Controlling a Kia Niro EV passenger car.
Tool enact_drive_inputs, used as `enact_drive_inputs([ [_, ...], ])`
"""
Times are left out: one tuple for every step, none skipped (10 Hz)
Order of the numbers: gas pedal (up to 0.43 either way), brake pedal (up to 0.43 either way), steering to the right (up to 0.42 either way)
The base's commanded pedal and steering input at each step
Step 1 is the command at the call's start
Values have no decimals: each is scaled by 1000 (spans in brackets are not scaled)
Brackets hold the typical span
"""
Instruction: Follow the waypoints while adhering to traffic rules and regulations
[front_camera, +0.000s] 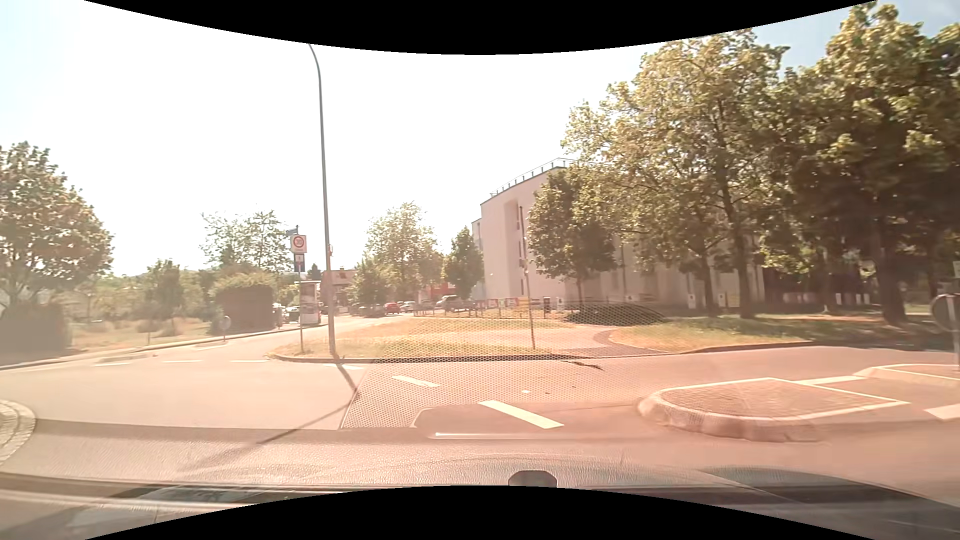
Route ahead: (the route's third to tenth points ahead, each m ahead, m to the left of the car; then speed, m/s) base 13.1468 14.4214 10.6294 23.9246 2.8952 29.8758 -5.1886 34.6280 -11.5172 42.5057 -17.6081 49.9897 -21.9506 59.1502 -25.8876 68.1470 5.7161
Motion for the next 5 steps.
enact_drive_inputs([
  [110, 0, -323],
  [110, 0, -327],
  [110, 0, -333],
  [110, 0, -339],
  [110, 0, -341],
])
